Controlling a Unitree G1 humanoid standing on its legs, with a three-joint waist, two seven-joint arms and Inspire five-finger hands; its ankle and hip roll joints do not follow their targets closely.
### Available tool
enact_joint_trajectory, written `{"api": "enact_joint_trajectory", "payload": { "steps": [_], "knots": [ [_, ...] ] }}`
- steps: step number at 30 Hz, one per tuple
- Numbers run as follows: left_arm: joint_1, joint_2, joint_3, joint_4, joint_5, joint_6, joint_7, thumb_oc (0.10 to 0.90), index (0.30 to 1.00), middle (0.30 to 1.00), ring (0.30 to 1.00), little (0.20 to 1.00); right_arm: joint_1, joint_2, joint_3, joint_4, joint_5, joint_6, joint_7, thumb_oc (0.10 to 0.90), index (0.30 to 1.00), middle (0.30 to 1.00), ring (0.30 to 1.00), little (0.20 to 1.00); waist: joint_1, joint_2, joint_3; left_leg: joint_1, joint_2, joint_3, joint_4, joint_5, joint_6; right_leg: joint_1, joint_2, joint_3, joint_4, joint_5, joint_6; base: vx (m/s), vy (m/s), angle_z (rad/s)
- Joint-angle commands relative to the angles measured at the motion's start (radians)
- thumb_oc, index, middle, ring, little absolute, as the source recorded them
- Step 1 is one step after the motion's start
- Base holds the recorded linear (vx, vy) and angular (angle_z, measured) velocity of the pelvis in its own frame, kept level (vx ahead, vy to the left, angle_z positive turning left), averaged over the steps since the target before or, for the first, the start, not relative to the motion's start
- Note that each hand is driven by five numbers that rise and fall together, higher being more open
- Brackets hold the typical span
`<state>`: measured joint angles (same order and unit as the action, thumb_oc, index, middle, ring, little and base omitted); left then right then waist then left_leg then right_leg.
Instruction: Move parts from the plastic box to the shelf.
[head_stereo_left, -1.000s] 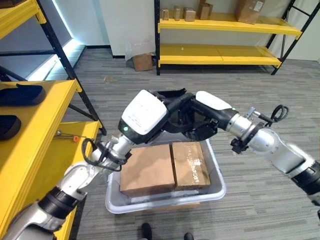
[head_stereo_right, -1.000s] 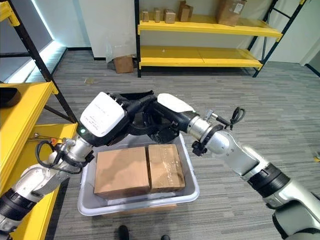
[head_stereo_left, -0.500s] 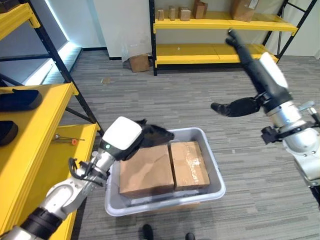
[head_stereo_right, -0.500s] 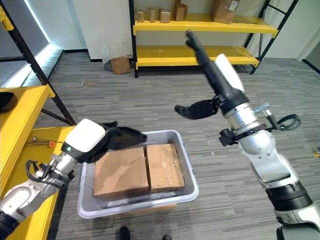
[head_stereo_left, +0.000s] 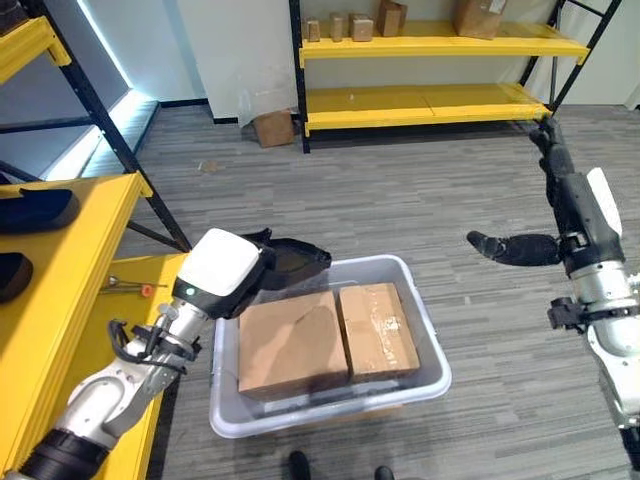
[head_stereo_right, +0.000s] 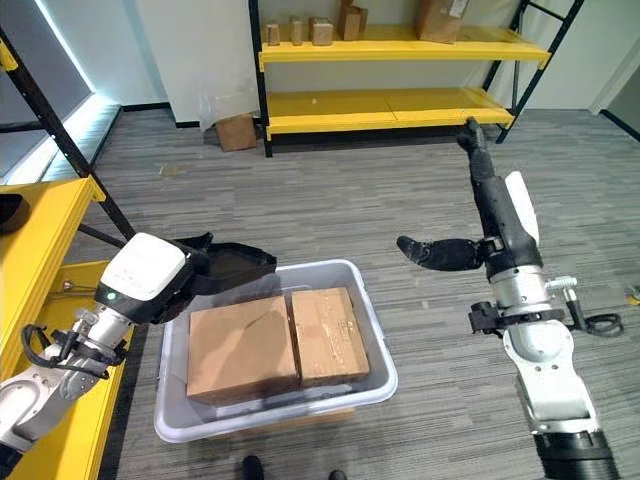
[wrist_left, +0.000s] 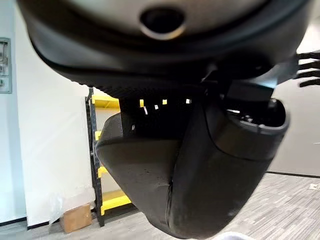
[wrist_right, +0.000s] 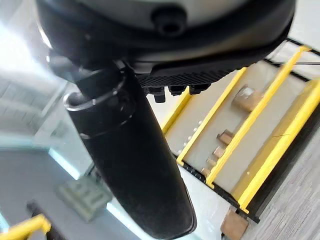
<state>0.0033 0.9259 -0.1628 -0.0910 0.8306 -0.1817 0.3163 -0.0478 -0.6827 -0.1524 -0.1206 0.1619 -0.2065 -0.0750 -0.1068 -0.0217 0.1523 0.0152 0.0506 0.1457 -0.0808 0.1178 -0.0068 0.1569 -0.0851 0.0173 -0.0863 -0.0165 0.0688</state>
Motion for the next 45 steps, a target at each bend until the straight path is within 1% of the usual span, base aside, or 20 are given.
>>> {"api": "enact_joint_trajectory", "payload": {
  "steps": [1,8,11,13,15,19,21,25,26,28,29,31,32,33,35,37,38,39,40,45],
  "knots": [
    [-0.053,-0.013,0.143,-0.068,-0.056,0.014,0.107,0.400,0.300,0.300,0.300,0.300,-0.045,-0.041,-0.068,-0.081,0.035,-0.086,-0.045,0.900,1.000,1.000,1.000,1.000,0.010,-0.009,-0.143,0.071,0.134,-0.034,-0.006,-0.103,-0.069,-0.042,-0.100,-0.038,0.021,-0.026,0.076,0.00,-0.039,-0.03],
    [0.056,-0.084,0.252,-0.085,-0.096,0.017,0.122,0.400,0.300,0.300,0.300,0.300,0.044,0.079,-0.076,-0.139,0.059,-0.101,-0.016,0.900,1.000,1.000,1.000,1.000,0.009,0.015,-0.128,0.072,0.137,-0.037,-0.005,-0.098,-0.070,-0.046,-0.097,-0.034,0.046,-0.047,0.066,-0.01,-0.050,0.00],
    [0.125,-0.145,0.305,-0.071,-0.130,0.025,0.135,0.400,0.300,0.300,0.300,0.300,0.082,0.129,-0.040,-0.146,0.080,-0.104,0.011,0.900,1.000,1.000,1.000,1.000,0.014,0.032,-0.118,0.069,0.151,-0.049,-0.003,-0.081,-0.078,-0.050,-0.081,-0.037,0.082,-0.074,0.048,-0.04,-0.141,0.03],
    [0.198,-0.207,0.365,-0.062,-0.151,0.038,0.155,0.400,0.300,0.300,0.300,0.300,0.093,0.153,-0.011,-0.144,0.100,-0.104,0.037,0.900,1.000,1.000,1.000,1.000,0.030,0.045,-0.098,0.056,0.178,-0.066,0.000,-0.048,-0.089,-0.062,-0.047,-0.047,0.123,-0.106,0.018,-0.10,-0.213,0.12],
    [0.218,-0.221,0.383,-0.063,-0.153,0.043,0.163,0.400,0.300,0.300,0.300,0.300,0.085,0.155,0.002,-0.140,0.113,-0.106,0.040,0.900,1.000,1.000,1.000,1.000,0.034,0.050,-0.091,0.052,0.189,-0.070,0.001,-0.035,-0.093,-0.071,-0.034,-0.048,0.138,-0.115,0.008,-0.08,-0.151,0.12],
    [0.277,-0.271,0.439,-0.079,-0.168,0.050,0.178,0.400,0.300,0.300,0.300,0.300,0.051,0.155,0.034,-0.147,0.140,-0.117,0.055,0.900,1.000,1.000,1.000,1.000,0.065,0.053,-0.053,0.019,0.228,-0.097,0.013,0.031,-0.107,-0.112,0.022,-0.070,0.201,-0.149,-0.035,-0.15,-0.239,0.10],
    [0.289,-0.277,0.458,-0.098,-0.172,0.052,0.186,0.400,0.300,0.300,0.300,0.300,0.002,0.148,0.052,-0.154,0.166,-0.127,0.051,0.900,1.000,1.000,1.000,1.000,0.101,0.056,-0.016,-0.032,0.250,-0.124,0.009,0.129,-0.139,-0.140,0.054,-0.110,0.214,-0.158,-0.054,-0.21,-0.272,0.12],
    [0.269,-0.277,0.451,-0.095,-0.170,0.062,0.193,0.400,0.300,0.300,0.300,0.300,-0.034,0.141,0.057,-0.149,0.159,-0.136,0.025,0.900,1.000,1.000,1.000,1.000,0.117,0.054,0.011,-0.120,0.245,-0.104,-0.001,0.197,-0.153,-0.156,0.044,-0.198,0.227,-0.179,-0.069,-0.17,-0.153,0.61],
    [0.249,-0.265,0.438,-0.100,-0.162,0.066,0.189,0.400,0.300,0.300,0.300,0.300,-0.050,0.132,0.057,-0.146,0.121,-0.135,-0.006,0.900,1.000,1.000,1.000,1.000,0.132,0.046,0.027,-0.141,0.217,-0.108,0.008,0.193,-0.145,-0.168,0.026,-0.238,0.237,-0.177,-0.072,-0.22,-0.147,1.12],
    [0.252,-0.271,0.438,-0.105,-0.163,0.060,0.191,0.400,0.300,0.300,0.300,0.300,-0.056,0.136,0.062,-0.144,0.112,-0.133,-0.007,0.900,1.000,1.000,1.000,1.000,0.136,0.041,0.025,-0.134,0.200,-0.145,0.034,0.166,-0.134,-0.176,0.018,-0.246,0.240,-0.167,-0.069,-0.15,-0.067,1.05],
    [0.256,-0.285,0.440,-0.112,-0.166,0.055,0.198,0.400,0.300,0.300,0.300,0.300,-0.060,0.140,0.070,-0.141,0.110,-0.130,-0.005,0.900,1.000,1.000,1.000,1.000,0.142,0.031,0.020,-0.122,0.184,-0.185,0.077,0.124,-0.124,-0.180,0.008,-0.248,0.236,-0.155,-0.066,-0.14,-0.051,0.89],
    [0.249,-0.290,0.444,-0.127,-0.167,0.051,0.198,0.400,0.300,0.300,0.300,0.300,-0.057,0.137,0.070,-0.139,0.118,-0.131,0.004,0.900,1.000,1.000,1.000,1.000,0.146,0.010,0.013,-0.107,0.173,-0.193,0.194,0.040,-0.110,-0.182,-0.018,-0.279,0.219,-0.147,-0.073,-0.16,-0.058,0.59],
    [0.249,-0.290,0.444,-0.128,-0.167,0.051,0.197,0.400,0.300,0.300,0.300,0.300,-0.057,0.137,0.069,-0.139,0.118,-0.132,0.004,0.900,1.000,1.000,1.000,1.000,0.143,0.011,0.012,-0.115,0.172,-0.198,0.202,0.039,-0.108,-0.182,-0.019,-0.283,0.216,-0.142,-0.072,-0.18,-0.028,0.57],
    [0.243,-0.305,0.450,-0.135,-0.166,0.061,0.201,0.400,0.300,0.300,0.300,0.300,-0.037,0.141,0.059,-0.139,0.141,-0.134,0.012,0.900,1.000,1.000,1.000,1.000,0.132,-0.002,0.001,-0.088,0.191,-0.160,0.301,-0.015,-0.101,-0.184,-0.034,-0.333,0.206,-0.143,-0.084,-0.16,0.010,0.97],
    [0.244,-0.318,0.455,-0.149,-0.163,0.062,0.201,0.400,0.300,0.300,0.300,0.300,-0.008,0.155,0.045,-0.142,0.158,-0.128,0.020,0.900,1.000,1.000,1.000,1.000,0.117,-0.002,-0.016,-0.032,0.224,-0.125,0.338,-0.035,-0.105,-0.189,-0.041,-0.378,0.203,-0.139,-0.090,-0.08,0.062,1.42],
    [0.253,-0.334,0.464,-0.148,-0.164,0.058,0.206,0.400,0.300,0.300,0.300,0.300,0.025,0.177,0.020,-0.137,0.182,-0.118,0.030,0.900,1.000,1.000,1.000,1.000,0.103,0.013,-0.043,0.050,0.229,-0.129,0.288,-0.081,-0.121,-0.197,-0.048,-0.395,0.215,-0.151,-0.074,0.04,0.175,1.12],
    [0.255,-0.337,0.462,-0.146,-0.169,0.056,0.201,0.400,0.300,0.300,0.300,0.300,0.046,0.182,0.001,-0.141,0.185,-0.119,0.027,0.900,1.000,1.000,1.000,1.000,0.095,0.020,-0.050,0.051,0.229,-0.114,0.243,-0.081,-0.117,-0.196,-0.063,-0.417,0.220,-0.144,-0.063,0.01,0.319,0.60],
    [0.265,-0.350,0.466,-0.139,-0.177,0.054,0.205,0.400,0.300,0.300,0.300,0.300,0.076,0.196,-0.020,-0.146,0.191,-0.112,0.034,0.900,1.000,1.000,1.000,1.000,0.092,0.033,-0.067,0.063,0.219,-0.095,0.144,-0.131,-0.116,-0.193,-0.085,-0.433,0.239,-0.137,-0.050,0.02,0.324,0.92],
    [0.273,-0.349,0.464,-0.138,-0.176,0.053,0.204,0.400,0.300,0.300,0.300,0.300,0.084,0.201,-0.024,-0.145,0.190,-0.109,0.036,0.900,1.000,1.000,1.000,1.000,0.095,0.040,-0.075,0.068,0.207,-0.099,0.107,-0.146,-0.111,-0.190,-0.094,-0.436,0.243,-0.135,-0.043,0.03,0.330,1.52],
    [0.284,-0.352,0.467,-0.140,-0.179,0.057,0.212,0.400,0.300,0.300,0.300,0.300,0.100,0.235,-0.025,-0.141,0.207,-0.102,0.039,0.900,1.000,1.000,1.000,1.000,0.125,0.042,-0.083,0.071,0.150,-0.123,0.050,-0.168,-0.081,-0.164,-0.156,-0.478,0.238,-0.095,-0.004,0.00,0.212,0.52]
  ]
}}
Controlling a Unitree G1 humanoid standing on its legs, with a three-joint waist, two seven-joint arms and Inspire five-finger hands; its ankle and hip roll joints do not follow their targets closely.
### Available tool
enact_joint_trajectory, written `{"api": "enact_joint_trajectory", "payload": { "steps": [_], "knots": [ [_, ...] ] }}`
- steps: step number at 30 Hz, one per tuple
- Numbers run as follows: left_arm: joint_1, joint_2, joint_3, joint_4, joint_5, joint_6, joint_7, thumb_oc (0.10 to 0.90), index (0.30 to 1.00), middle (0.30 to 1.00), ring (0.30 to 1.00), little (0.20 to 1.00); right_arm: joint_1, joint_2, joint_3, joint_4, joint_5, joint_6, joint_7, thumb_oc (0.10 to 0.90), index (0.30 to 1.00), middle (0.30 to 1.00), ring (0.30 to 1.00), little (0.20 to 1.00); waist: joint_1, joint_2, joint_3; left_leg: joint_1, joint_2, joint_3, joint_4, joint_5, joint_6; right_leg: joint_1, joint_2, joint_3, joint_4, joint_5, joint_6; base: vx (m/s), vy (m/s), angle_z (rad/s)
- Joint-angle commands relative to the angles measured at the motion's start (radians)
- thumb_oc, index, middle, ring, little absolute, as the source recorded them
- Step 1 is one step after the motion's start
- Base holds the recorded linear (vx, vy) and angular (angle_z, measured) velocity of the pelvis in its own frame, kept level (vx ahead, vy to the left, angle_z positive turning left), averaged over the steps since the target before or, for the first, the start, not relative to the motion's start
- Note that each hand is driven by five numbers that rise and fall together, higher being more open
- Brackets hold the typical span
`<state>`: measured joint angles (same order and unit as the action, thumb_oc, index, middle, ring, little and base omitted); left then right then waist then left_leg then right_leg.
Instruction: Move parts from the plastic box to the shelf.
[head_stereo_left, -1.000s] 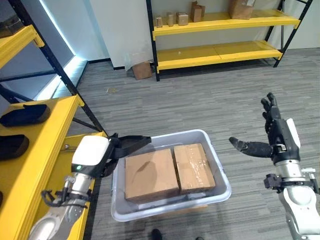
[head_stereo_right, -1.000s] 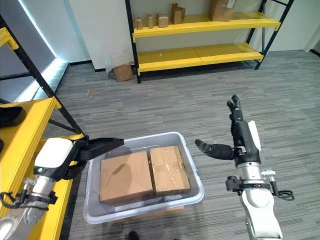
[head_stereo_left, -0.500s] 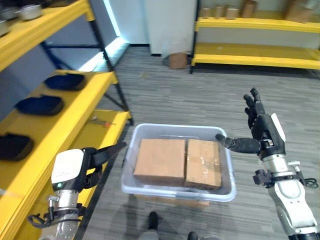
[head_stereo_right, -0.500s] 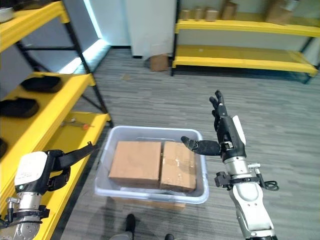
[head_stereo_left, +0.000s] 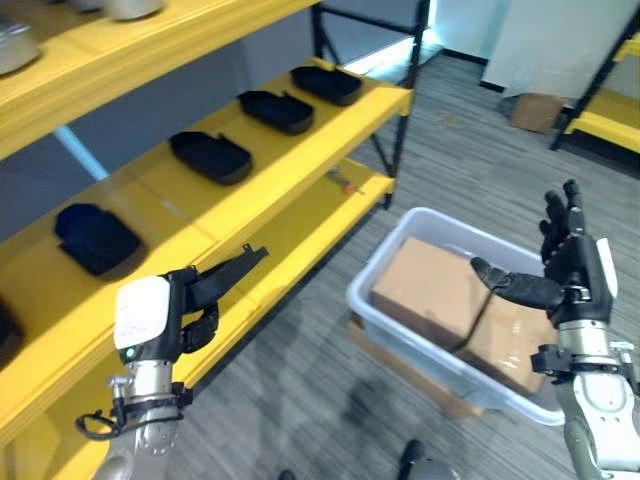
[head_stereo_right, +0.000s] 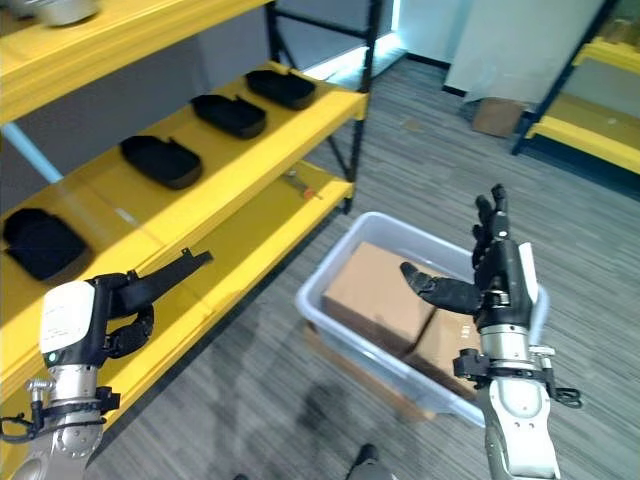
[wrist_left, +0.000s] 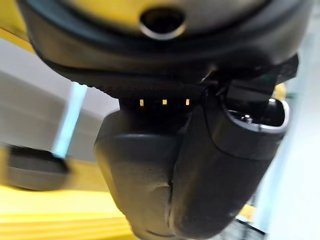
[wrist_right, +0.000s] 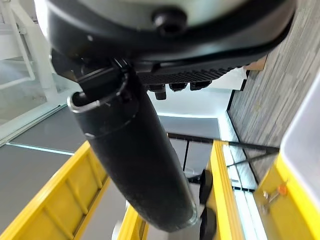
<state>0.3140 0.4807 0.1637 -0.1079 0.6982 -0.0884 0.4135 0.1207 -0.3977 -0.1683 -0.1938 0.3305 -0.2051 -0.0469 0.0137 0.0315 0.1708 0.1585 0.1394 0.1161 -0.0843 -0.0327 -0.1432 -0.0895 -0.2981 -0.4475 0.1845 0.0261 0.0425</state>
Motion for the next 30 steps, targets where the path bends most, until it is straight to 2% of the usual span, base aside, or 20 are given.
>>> {"api": "enact_joint_trajectory", "payload": {
  "steps": [1,3,4,6,7,8,11,14,16,17,18,19,20,21,22,24,26,27,29,30],
  "knots": [
    [-0.022,0.093,0.144,-0.122,-0.045,-0.035,0.118,0.400,0.300,0.300,0.300,0.300,-0.068,-0.046,-0.005,-0.067,0.036,-0.103,0.012,0.900,1.000,1.000,1.000,1.000,0.008,-0.015,-0.101,-0.075,0.047,-0.099,0.055,-0.026,0.063,0.089,0.044,-0.019,-0.038,-0.125,0.032,-0.03,0.231,0.37],
    [-0.021,0.092,0.149,-0.122,-0.044,-0.032,0.123,0.400,0.300,0.300,0.300,0.300,-0.072,-0.040,0.003,-0.066,0.032,-0.102,0.011,0.900,1.000,1.000,1.000,1.000,0.016,-0.017,-0.100,-0.076,0.032,-0.104,0.055,-0.034,0.071,0.091,0.029,-0.026,-0.043,-0.112,0.044,-0.03,0.173,0.26],
    [-0.017,0.091,0.155,-0.122,-0.041,-0.027,0.128,0.400,0.300,0.300,0.300,0.300,-0.072,-0.033,0.009,-0.063,0.027,-0.098,0.011,0.900,1.000,1.000,1.000,1.000,0.024,-0.020,-0.099,-0.072,0.010,-0.113,0.045,-0.040,0.084,0.096,0.008,-0.032,-0.048,-0.092,0.059,-0.04,0.286,0.18],
    [-0.004,0.079,0.169,-0.129,-0.029,-0.016,0.146,0.400,0.300,0.300,0.300,0.300,-0.078,-0.009,0.026,-0.047,-0.003,-0.083,0.006,0.900,1.000,1.000,1.000,1.000,0.046,-0.027,-0.107,-0.060,-0.064,-0.133,0.003,-0.048,0.122,0.096,-0.049,-0.032,-0.061,-0.038,0.101,-0.05,0.461,0.09],
    [0.001,0.077,0.172,-0.133,-0.025,-0.013,0.148,0.400,0.300,0.300,0.300,0.300,-0.078,-0.003,0.029,-0.046,-0.009,-0.080,0.005,0.900,1.000,1.000,1.000,1.000,0.048,-0.031,-0.109,-0.060,-0.081,-0.135,0.000,-0.051,0.130,0.098,-0.061,-0.031,-0.064,-0.030,0.108,-0.03,0.454,0.10],
    [0.002,0.079,0.178,-0.144,-0.017,-0.011,0.150,0.400,0.300,0.300,0.300,0.300,-0.072,0.009,0.031,-0.045,-0.023,-0.081,0.000,0.900,1.000,1.000,1.000,1.000,0.055,-0.040,-0.113,-0.058,-0.116,-0.145,-0.001,-0.058,0.148,0.104,-0.091,-0.028,-0.076,0.012,0.132,-0.01,0.267,0.18],
    [-0.005,0.084,0.180,-0.150,-0.015,-0.010,0.151,0.400,0.300,0.300,0.300,0.300,-0.067,0.020,0.026,-0.047,-0.041,-0.084,-0.013,0.900,1.000,1.000,1.000,1.000,0.060,-0.048,-0.114,-0.066,-0.146,-0.155,-0.001,-0.058,0.159,0.114,-0.115,-0.028,-0.095,0.047,0.149,-0.03,0.205,0.17],
    [-0.018,0.095,0.181,-0.157,-0.007,-0.007,0.159,0.400,0.300,0.300,0.300,0.300,-0.057,0.042,0.025,-0.045,-0.062,-0.086,-0.023,0.900,1.000,1.000,1.000,1.000,0.062,-0.052,-0.114,-0.069,-0.183,-0.174,-0.003,-0.057,0.176,0.118,-0.138,-0.028,-0.094,0.065,0.155,-0.02,0.215,0.19],
    [-0.027,0.099,0.181,-0.158,-0.014,-0.009,0.159,0.400,0.300,0.300,0.300,0.300,-0.054,0.050,0.025,-0.044,-0.068,-0.089,-0.025,0.900,1.000,1.000,1.000,1.000,0.047,-0.054,-0.105,-0.063,-0.193,-0.193,-0.003,-0.055,0.189,0.104,-0.137,0.032,-0.049,0.073,0.147,-0.04,0.171,0.23],
    [-0.035,0.107,0.177,-0.163,-0.020,-0.014,0.160,0.400,0.300,0.300,0.300,0.300,-0.055,0.049,0.028,-0.048,-0.075,-0.092,-0.027,0.900,1.000,1.000,1.000,1.000,0.030,-0.054,-0.088,-0.069,-0.203,-0.202,-0.003,-0.033,0.200,0.075,-0.117,0.100,-0.023,0.093,0.125,-0.10,0.115,0.32],
    [-0.036,0.107,0.179,-0.163,-0.021,-0.014,0.159,0.400,0.300,0.300,0.300,0.300,-0.057,0.049,0.028,-0.048,-0.076,-0.092,-0.027,0.900,1.000,1.000,1.000,1.000,0.033,-0.054,-0.088,-0.071,-0.203,-0.198,-0.003,-0.032,0.200,0.068,-0.117,0.106,-0.018,0.093,0.125,-0.14,0.160,0.57],
    [-0.044,0.122,0.169,-0.166,-0.034,-0.022,0.154,0.400,0.300,0.300,0.300,0.300,-0.054,0.045,0.034,-0.054,-0.077,-0.095,-0.019,0.900,1.000,1.000,1.000,1.000,0.005,-0.048,-0.072,-0.072,-0.206,-0.222,-0.003,-0.014,0.214,0.026,-0.017,0.251,0.036,0.033,0.099,-0.06,0.112,0.70],
    [-0.045,0.124,0.167,-0.169,-0.037,-0.027,0.149,0.400,0.300,0.300,0.300,0.300,-0.054,0.043,0.036,-0.056,-0.076,-0.094,-0.013,0.900,1.000,1.000,1.000,1.000,0.000,-0.046,-0.068,-0.073,-0.204,-0.219,-0.003,-0.009,0.216,0.006,0.034,0.294,0.062,-0.019,0.085,-0.06,0.138,0.53],
    [-0.058,0.128,0.158,-0.173,-0.046,-0.033,0.133,0.400,0.300,0.300,0.300,0.300,-0.050,0.037,0.032,-0.059,-0.068,-0.094,-0.004,0.900,1.000,1.000,1.000,1.000,-0.013,-0.049,-0.067,-0.081,-0.208,-0.226,-0.003,0.004,0.223,-0.008,0.148,0.349,0.113,-0.117,0.046,-0.04,0.044,0.27],
    [-0.059,0.127,0.158,-0.173,-0.046,-0.033,0.132,0.400,0.300,0.300,0.300,0.300,-0.050,0.037,0.031,-0.060,-0.067,-0.093,-0.003,0.900,1.000,1.000,1.000,1.000,-0.012,-0.048,-0.067,-0.084,-0.207,-0.225,-0.003,0.008,0.222,-0.013,0.149,0.349,0.115,-0.114,0.044,-0.03,0.022,0.00],
    [-0.070,0.127,0.146,-0.176,-0.052,-0.033,0.121,0.400,0.300,0.300,0.300,0.300,-0.042,0.029,0.026,-0.063,-0.057,-0.098,0.005,0.900,1.000,1.000,1.000,1.000,-0.023,-0.058,-0.077,-0.099,-0.221,-0.235,-0.003,0.022,0.225,-0.010,0.249,0.370,0.124,-0.160,0.015,-0.02,-0.010,0.15],
    [-0.070,0.123,0.149,-0.195,-0.049,-0.032,0.115,0.400,0.300,0.300,0.300,0.300,-0.037,0.022,0.023,-0.070,-0.050,-0.110,0.003,0.900,1.000,1.000,1.000,1.000,-0.032,-0.069,-0.092,-0.113,-0.234,-0.239,-0.002,0.030,0.221,0.007,0.320,0.394,0.067,-0.173,-0.006,-0.02,-0.050,0.23],
    [-0.069,0.126,0.147,-0.201,-0.050,-0.034,0.112,0.400,0.300,0.300,0.300,0.300,-0.028,0.018,0.024,-0.073,-0.045,-0.116,0.000,0.900,1.000,1.000,1.000,1.000,-0.035,-0.074,-0.098,-0.119,-0.240,-0.240,-0.001,0.033,0.217,0.025,0.335,0.422,0.006,-0.166,-0.017,-0.02,-0.060,0.02],
    [-0.069,0.136,0.150,-0.222,-0.036,-0.041,0.111,0.400,0.300,0.300,0.300,0.300,-0.020,0.011,0.023,-0.080,-0.041,-0.120,0.002,0.900,1.000,1.000,1.000,1.000,-0.039,-0.073,-0.106,-0.116,-0.240,-0.246,0.000,0.038,0.211,0.043,0.346,0.454,-0.034,-0.142,-0.014,-0.01,-0.069,-0.05],
    [-0.075,0.140,0.158,-0.249,-0.033,-0.052,0.126,0.400,0.300,0.300,0.300,0.300,-0.030,0.001,0.030,-0.080,-0.030,-0.121,-0.002,0.900,1.000,1.000,1.000,1.000,-0.034,-0.067,-0.115,-0.120,-0.230,-0.231,0.001,0.036,0.205,0.063,0.345,0.458,-0.097,-0.120,-0.011,-0.03,-0.089,-0.06]
  ]
}}
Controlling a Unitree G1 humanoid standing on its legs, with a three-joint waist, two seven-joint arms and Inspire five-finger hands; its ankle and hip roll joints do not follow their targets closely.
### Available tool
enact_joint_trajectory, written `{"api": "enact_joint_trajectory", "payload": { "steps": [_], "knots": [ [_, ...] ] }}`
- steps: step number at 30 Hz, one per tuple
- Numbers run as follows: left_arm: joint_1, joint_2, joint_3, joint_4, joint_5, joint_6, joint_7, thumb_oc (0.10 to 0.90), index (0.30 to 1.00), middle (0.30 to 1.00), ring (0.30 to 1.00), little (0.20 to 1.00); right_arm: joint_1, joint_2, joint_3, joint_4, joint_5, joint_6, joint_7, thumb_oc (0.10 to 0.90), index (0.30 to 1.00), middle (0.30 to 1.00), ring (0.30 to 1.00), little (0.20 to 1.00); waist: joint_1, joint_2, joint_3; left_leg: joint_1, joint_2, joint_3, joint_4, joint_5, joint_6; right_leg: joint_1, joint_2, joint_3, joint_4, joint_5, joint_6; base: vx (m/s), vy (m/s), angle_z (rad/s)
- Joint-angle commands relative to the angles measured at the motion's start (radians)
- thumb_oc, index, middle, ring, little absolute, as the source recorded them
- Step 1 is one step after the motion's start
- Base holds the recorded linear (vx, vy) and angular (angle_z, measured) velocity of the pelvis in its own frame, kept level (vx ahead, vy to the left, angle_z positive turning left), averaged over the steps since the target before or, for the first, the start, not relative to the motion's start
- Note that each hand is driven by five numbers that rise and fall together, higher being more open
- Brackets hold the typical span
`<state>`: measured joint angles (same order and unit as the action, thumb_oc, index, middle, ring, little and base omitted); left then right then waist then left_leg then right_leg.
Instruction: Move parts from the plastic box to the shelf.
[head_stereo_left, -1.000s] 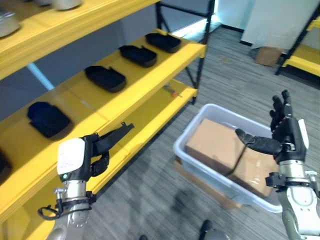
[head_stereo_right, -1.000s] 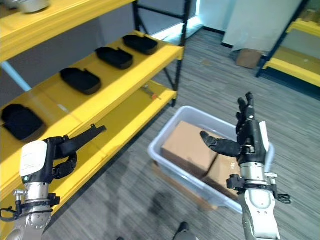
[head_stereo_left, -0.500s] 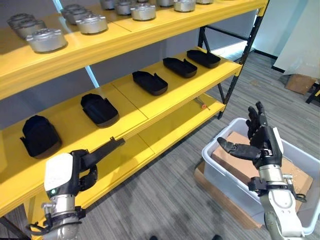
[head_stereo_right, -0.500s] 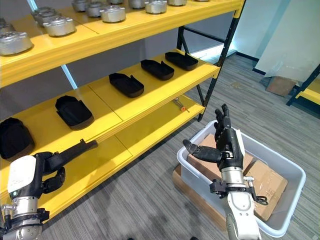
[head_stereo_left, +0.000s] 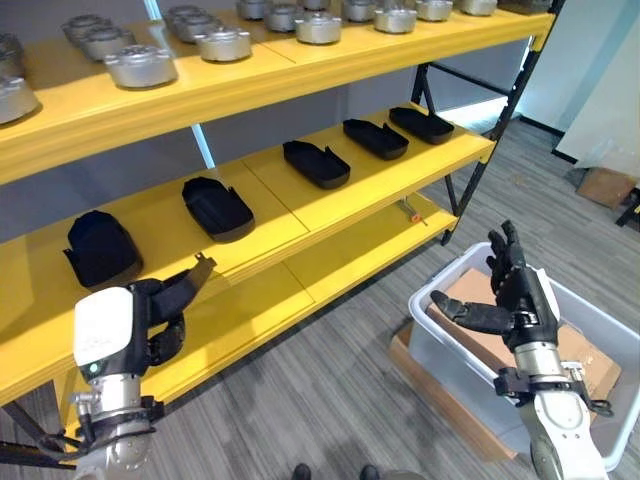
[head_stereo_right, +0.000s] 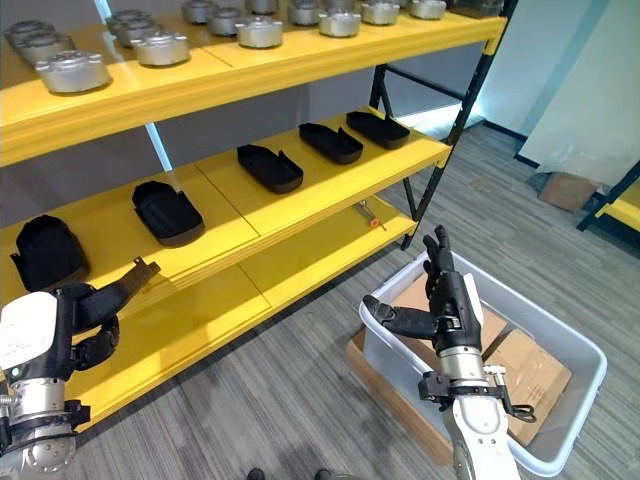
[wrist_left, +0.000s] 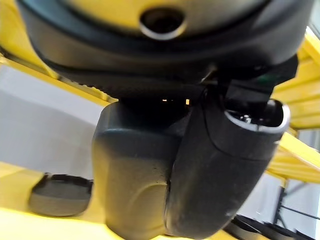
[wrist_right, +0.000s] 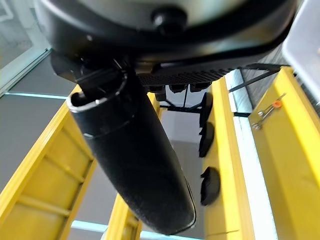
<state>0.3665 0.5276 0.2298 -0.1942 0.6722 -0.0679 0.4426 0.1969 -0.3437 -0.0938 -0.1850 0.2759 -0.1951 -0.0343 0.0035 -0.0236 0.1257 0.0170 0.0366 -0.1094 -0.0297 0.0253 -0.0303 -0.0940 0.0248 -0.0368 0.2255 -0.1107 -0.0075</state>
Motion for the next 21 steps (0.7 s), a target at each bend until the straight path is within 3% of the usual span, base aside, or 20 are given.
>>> {"api": "enact_joint_trajectory", "payload": {
  "steps": [1,4,14,15,16,18,20,21],
  "knots": [
    [-0.124,0.089,0.099,-0.175,-0.015,-0.075,0.102,0.400,0.300,0.300,0.300,0.300,-0.107,-0.054,-0.042,-0.090,0.034,-0.128,-0.012,0.900,1.000,1.000,1.000,1.000,-0.017,-0.007,-0.071,0.020,-0.123,0.008,-0.050,-0.023,0.092,0.082,0.018,0.045,-0.174,0.034,0.042,-0.03,-0.093,-0.14],
    [-0.130,0.090,0.111,-0.194,-0.024,-0.079,0.106,0.400,0.300,0.300,0.300,0.300,-0.097,-0.056,-0.044,-0.096,0.039,-0.129,-0.012,0.900,1.000,1.000,1.000,1.000,-0.015,-0.005,-0.077,0.006,-0.122,0.013,-0.031,-0.028,0.089,0.104,0.022,0.061,-0.220,0.049,0.041,-0.01,-0.068,-0.19],
    [-0.166,0.143,0.147,-0.223,0.010,-0.064,0.137,0.400,0.300,0.300,0.300,0.300,-0.040,-0.068,-0.066,-0.120,0.057,-0.143,0.000,0.900,1.000,1.000,1.000,1.000,-0.024,0.002,-0.065,-0.033,-0.135,-0.029,0.073,-0.055,0.063,0.148,0.004,0.003,-0.259,0.053,0.019,-0.01,-0.034,0.17],
    [-0.174,0.147,0.151,-0.223,0.010,-0.060,0.138,0.400,0.300,0.300,0.300,0.300,-0.041,-0.072,-0.068,-0.121,0.057,-0.146,-0.002,0.900,1.000,1.000,1.000,1.000,-0.023,0.001,-0.060,-0.044,-0.140,-0.029,0.102,-0.060,0.059,0.148,0.000,-0.004,-0.257,0.052,0.016,-0.10,0.012,0.55],
    [-0.207,0.164,0.151,-0.218,0.014,-0.052,0.143,0.400,0.300,0.300,0.300,0.300,-0.046,-0.081,-0.081,-0.126,0.061,-0.159,-0.006,0.900,1.000,1.000,1.000,1.000,-0.039,-0.007,-0.030,-0.103,-0.133,0.029,0.226,-0.087,0.032,0.143,-0.018,-0.038,-0.242,0.044,0.010,-0.12,0.045,0.71],
    [-0.236,0.189,0.163,-0.214,0.029,-0.042,0.148,0.400,0.300,0.300,0.300,0.300,-0.061,-0.092,-0.089,-0.130,0.048,-0.160,-0.021,0.900,1.000,1.000,1.000,1.000,-0.060,-0.017,-0.014,-0.124,-0.056,0.149,0.257,-0.113,0.030,0.128,-0.043,-0.061,-0.228,0.044,0.012,-0.14,0.065,1.12],
    [-0.227,0.211,0.170,-0.196,0.058,-0.033,0.158,0.400,0.300,0.300,0.300,0.300,-0.055,-0.093,-0.103,-0.126,0.041,-0.159,-0.025,0.900,1.000,1.000,1.000,1.000,-0.058,-0.033,-0.018,-0.125,0.029,0.150,0.262,-0.116,0.015,0.130,-0.070,-0.065,-0.233,0.049,0.021,-0.03,0.078,1.04],
    [-0.226,0.212,0.170,-0.195,0.058,-0.033,0.160,0.400,0.300,0.300,0.300,0.300,-0.053,-0.092,-0.102,-0.126,0.042,-0.158,-0.024,0.900,1.000,1.000,1.000,1.000,-0.060,-0.033,-0.020,-0.124,0.030,0.148,0.259,-0.114,0.013,0.131,-0.069,-0.067,-0.235,0.049,0.020,0.06,0.098,0.26]
  ]
}}
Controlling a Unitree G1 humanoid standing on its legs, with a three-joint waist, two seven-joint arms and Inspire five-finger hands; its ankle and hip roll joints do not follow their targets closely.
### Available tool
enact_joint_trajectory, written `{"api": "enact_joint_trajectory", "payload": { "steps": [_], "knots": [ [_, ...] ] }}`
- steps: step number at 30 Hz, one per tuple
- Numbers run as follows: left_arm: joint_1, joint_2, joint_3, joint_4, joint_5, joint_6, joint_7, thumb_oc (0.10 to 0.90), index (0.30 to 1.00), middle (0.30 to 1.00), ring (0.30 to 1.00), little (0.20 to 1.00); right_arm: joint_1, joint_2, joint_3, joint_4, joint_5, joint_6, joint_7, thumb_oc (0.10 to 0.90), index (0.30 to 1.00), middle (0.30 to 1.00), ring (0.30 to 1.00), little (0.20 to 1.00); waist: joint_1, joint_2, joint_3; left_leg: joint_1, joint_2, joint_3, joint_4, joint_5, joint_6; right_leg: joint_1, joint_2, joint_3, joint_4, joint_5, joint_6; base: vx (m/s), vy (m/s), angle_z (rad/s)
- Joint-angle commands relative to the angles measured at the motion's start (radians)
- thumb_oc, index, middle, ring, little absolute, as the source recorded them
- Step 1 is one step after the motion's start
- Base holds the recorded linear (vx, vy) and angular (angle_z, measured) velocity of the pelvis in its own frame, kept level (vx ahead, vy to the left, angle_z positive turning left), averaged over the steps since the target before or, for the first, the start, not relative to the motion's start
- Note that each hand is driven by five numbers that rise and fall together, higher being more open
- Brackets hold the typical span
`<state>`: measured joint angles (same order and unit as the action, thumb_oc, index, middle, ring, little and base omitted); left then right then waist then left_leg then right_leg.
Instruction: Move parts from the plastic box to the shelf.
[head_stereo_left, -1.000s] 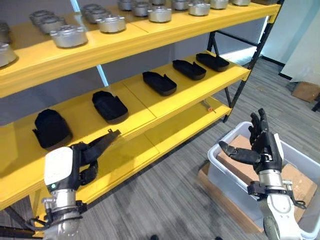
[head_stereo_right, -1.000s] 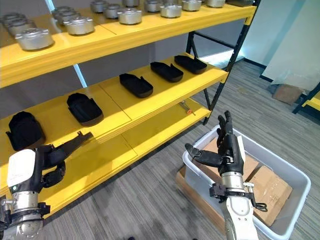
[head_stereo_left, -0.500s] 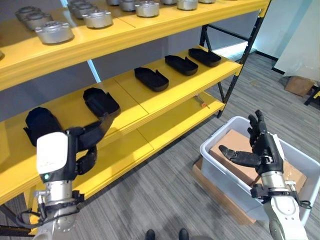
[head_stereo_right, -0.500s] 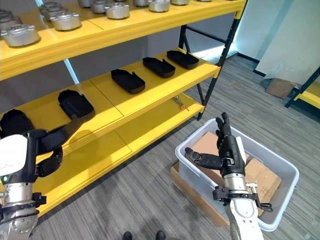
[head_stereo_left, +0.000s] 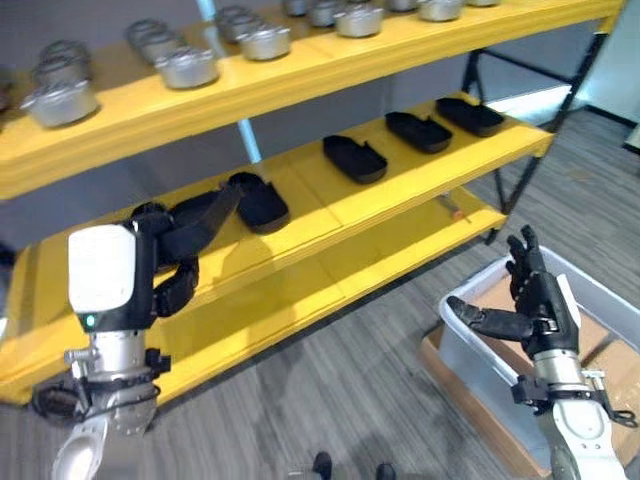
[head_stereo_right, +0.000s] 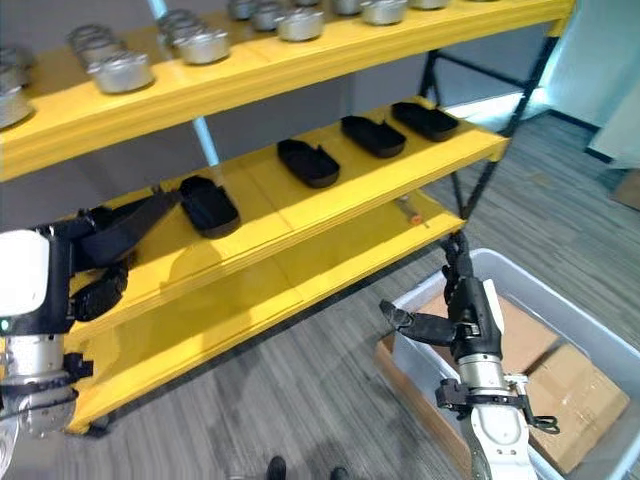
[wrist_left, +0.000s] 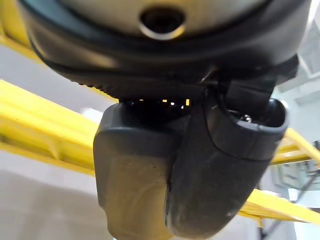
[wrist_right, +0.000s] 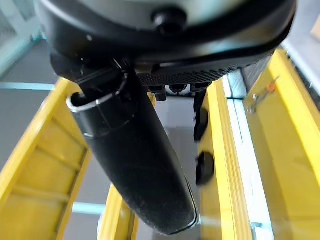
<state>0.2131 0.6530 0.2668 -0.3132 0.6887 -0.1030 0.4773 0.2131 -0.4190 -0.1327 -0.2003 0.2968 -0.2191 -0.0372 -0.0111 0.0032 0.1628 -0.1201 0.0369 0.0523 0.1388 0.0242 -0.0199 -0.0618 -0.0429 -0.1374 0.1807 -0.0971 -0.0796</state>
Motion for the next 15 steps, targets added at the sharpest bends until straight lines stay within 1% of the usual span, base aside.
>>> {"api": "enact_joint_trajectory", "payload": {
  "steps": [1,3,4,5,6,7,8,9,10,12,13,15],
  "knots": [
    [-0.065,0.095,0.140,-0.064,0.046,0.007,0.125,0.400,0.300,0.300,0.300,0.300,-0.064,-0.017,-0.070,-0.107,0.026,-0.130,-0.020,0.900,1.000,1.000,1.000,1.000,-0.045,-0.063,-0.062,0.015,0.068,-0.024,0.083,-0.099,-0.006,0.104,-0.016,0.029,-0.190,0.033,0.097,0.06,0.094,0.16],
    [-0.059,0.101,0.145,-0.044,0.035,0.015,0.133,0.400,0.300,0.300,0.300,0.300,-0.058,-0.014,-0.076,-0.100,0.039,-0.129,-0.026,0.900,1.000,1.000,1.000,1.000,-0.048,-0.067,-0.068,0.029,0.157,-0.034,0.046,-0.042,-0.024,0.106,-0.042,0.007,-0.179,0.020,0.105,0.05,0.134,0.42],
    [-0.059,0.102,0.144,-0.042,0.034,0.016,0.135,0.400,0.300,0.300,0.300,0.300,-0.058,-0.015,-0.076,-0.100,0.039,-0.129,-0.026,0.900,1.000,1.000,1.000,1.000,-0.050,-0.066,-0.069,0.032,0.159,-0.037,0.036,-0.035,-0.028,0.105,-0.040,0.005,-0.177,0.019,0.103,0.12,0.286,0.28],
    [-0.054,0.120,0.152,-0.006,0.040,0.037,0.158,0.400,0.300,0.300,0.300,0.300,-0.054,-0.025,-0.087,-0.092,0.029,-0.135,-0.054,0.900,1.000,1.000,1.000,1.000,-0.052,-0.037,-0.081,0.059,0.267,-0.068,-0.110,0.092,-0.064,0.101,-0.050,-0.007,-0.154,-0.011,0.120,0.13,0.309,0.09],
    [-0.055,0.125,0.153,0.000,0.044,0.039,0.155,0.400,0.300,0.300,0.300,0.300,-0.054,-0.028,-0.096,-0.093,0.023,-0.135,-0.060,0.900,1.000,1.000,1.000,1.000,-0.057,-0.024,-0.084,0.070,0.270,-0.059,-0.142,0.099,-0.075,0.104,-0.054,-0.014,-0.150,-0.019,0.124,0.23,0.530,0.10],
    [-0.045,0.124,0.165,0.003,0.059,0.043,0.160,0.400,0.300,0.300,0.300,0.300,-0.044,-0.022,-0.108,-0.101,0.008,-0.139,-0.064,0.900,1.000,1.000,1.000,1.000,-0.055,0.005,-0.099,0.101,0.259,-0.051,-0.206,0.090,-0.099,0.115,-0.062,-0.015,-0.152,-0.017,0.137,0.18,0.420,0.14],
    [-0.048,0.118,0.159,-0.005,0.059,0.035,0.150,0.400,0.300,0.300,0.300,0.300,-0.035,-0.018,-0.119,-0.111,0.001,-0.137,-0.064,0.900,1.000,1.000,1.000,1.000,-0.053,0.013,-0.104,0.108,0.240,-0.051,-0.217,0.081,-0.101,0.124,-0.078,-0.017,-0.157,-0.008,0.146,0.22,0.568,0.26],
    [-0.058,0.110,0.155,-0.014,0.057,0.027,0.161,0.400,0.300,0.300,0.300,0.300,-0.034,-0.002,-0.123,-0.115,-0.004,-0.135,-0.070,0.900,1.000,1.000,1.000,1.000,-0.046,0.010,-0.103,0.105,0.199,-0.055,-0.189,0.048,-0.092,0.139,-0.119,-0.028,-0.160,0.009,0.162,0.21,0.606,0.10],
    [-0.064,0.114,0.154,-0.017,0.052,0.028,0.168,0.400,0.300,0.300,0.300,0.300,-0.038,0.011,-0.110,-0.116,-0.008,-0.127,-0.067,0.900,1.000,1.000,1.000,1.000,-0.038,0.002,-0.102,0.104,0.149,-0.056,-0.168,0.008,-0.070,0.148,-0.164,-0.029,-0.163,0.032,0.185,0.19,0.580,0.23],
    [-0.071,0.130,0.161,-0.014,0.053,0.041,0.176,0.400,0.300,0.300,0.300,0.300,-0.049,0.022,-0.095,-0.111,-0.030,-0.119,-0.072,0.900,1.000,1.000,1.000,1.000,-0.031,-0.012,-0.105,0.108,0.099,-0.045,-0.159,-0.022,-0.040,0.139,-0.209,-0.020,-0.159,0.061,0.211,0.12,0.448,0.36],
    [-0.075,0.144,0.164,-0.010,0.057,0.049,0.179,0.400,0.300,0.300,0.300,0.300,-0.061,0.032,-0.075,-0.105,-0.044,-0.112,-0.072,0.900,1.000,1.000,1.000,1.000,-0.024,-0.020,-0.110,0.112,0.057,-0.040,-0.168,-0.038,-0.014,0.124,-0.246,-0.010,-0.154,0.092,0.231,0.10,0.450,0.17],
    [-0.073,0.149,0.178,-0.011,0.069,0.059,0.189,0.400,0.300,0.300,0.300,0.300,-0.070,0.044,-0.059,-0.103,-0.063,-0.107,-0.069,0.900,1.000,1.000,1.000,1.000,-0.013,-0.028,-0.116,0.117,0.014,-0.036,-0.183,-0.053,0.012,0.111,-0.284,-0.006,-0.150,0.130,0.250,0.08,0.378,-0.16]
  ]
}}
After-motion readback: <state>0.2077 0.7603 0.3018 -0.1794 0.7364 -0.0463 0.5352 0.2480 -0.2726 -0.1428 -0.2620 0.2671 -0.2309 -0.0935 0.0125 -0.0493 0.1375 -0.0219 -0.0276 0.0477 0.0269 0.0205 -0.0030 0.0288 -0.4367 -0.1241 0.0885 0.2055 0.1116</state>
